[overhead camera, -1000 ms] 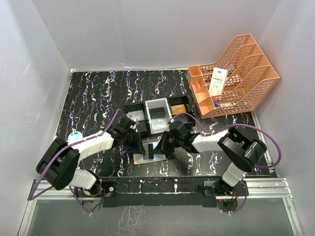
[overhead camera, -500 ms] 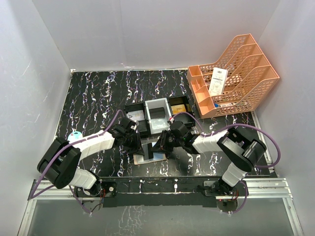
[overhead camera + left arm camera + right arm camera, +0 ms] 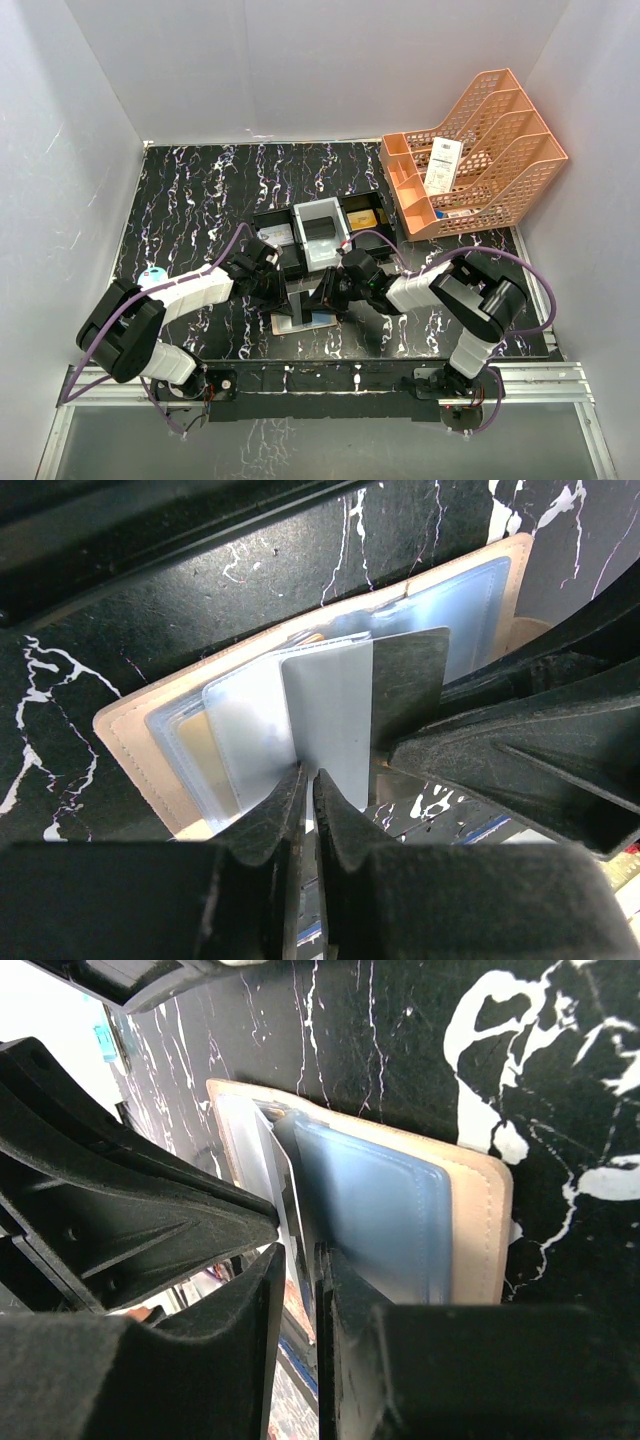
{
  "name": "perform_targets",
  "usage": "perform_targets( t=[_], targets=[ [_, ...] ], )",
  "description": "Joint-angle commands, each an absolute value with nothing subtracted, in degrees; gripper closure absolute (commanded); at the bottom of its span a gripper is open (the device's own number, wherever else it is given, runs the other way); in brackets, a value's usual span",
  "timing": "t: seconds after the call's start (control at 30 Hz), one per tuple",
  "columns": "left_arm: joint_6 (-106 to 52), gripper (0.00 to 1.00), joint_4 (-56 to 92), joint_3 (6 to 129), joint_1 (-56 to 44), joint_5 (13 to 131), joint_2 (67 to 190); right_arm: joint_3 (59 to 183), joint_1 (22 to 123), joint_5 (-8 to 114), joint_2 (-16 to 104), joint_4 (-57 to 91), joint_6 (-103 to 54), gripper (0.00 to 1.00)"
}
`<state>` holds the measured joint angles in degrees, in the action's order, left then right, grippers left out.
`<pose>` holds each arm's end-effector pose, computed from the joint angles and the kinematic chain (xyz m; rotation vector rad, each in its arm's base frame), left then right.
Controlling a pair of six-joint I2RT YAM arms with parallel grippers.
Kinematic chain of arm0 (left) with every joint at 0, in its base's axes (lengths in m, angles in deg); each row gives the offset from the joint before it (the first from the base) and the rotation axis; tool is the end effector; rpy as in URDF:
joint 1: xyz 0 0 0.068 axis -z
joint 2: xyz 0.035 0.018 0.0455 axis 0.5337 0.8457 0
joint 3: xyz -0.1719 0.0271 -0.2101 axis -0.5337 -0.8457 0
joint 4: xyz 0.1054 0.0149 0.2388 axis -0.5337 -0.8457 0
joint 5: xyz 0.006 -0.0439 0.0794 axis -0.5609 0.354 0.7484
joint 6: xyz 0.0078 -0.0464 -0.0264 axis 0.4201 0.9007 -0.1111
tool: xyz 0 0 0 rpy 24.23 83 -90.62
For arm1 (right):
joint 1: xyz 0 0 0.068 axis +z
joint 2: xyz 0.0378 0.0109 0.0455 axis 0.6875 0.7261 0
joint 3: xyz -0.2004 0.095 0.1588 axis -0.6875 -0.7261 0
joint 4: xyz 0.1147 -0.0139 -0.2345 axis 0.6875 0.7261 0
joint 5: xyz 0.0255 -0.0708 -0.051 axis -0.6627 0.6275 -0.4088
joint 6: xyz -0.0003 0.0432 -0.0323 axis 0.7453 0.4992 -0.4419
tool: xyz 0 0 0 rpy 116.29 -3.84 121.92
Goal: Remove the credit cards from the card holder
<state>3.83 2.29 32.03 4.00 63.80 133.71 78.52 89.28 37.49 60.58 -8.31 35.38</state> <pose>0.1984 -0.1581 0.1548 -0.0250 2.7728 -0.8170 0.1970 0.2233 0.1126 0.2261 2.6567 1.3453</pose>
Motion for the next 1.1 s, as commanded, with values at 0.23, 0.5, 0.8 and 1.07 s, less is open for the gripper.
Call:
perform_targets(
  t=[0.23,0.5,0.8,1.07],
  targets=[
    [2.8,0.93,-1.6,31.7,4.6,66.8,133.7,81.3,93.0,44.6,58.8,-8.0,37.1,0.86],
    [2.8,0.93,-2.2,31.6,4.6,67.1,132.9,81.1,93.5,48.0,56.8,-6.2,36.9,0.94],
    [2.8,0.93,-1.9,31.6,4.6,66.9,132.8,79.6,93.5,48.8,54.2,-4.8,36.2,1.00],
    [3.0,0.93,-1.5,31.2,4.6,66.6,132.4,80.1,93.5,46.8,54.9,-5.1,35.6,0.99]
  ],
)
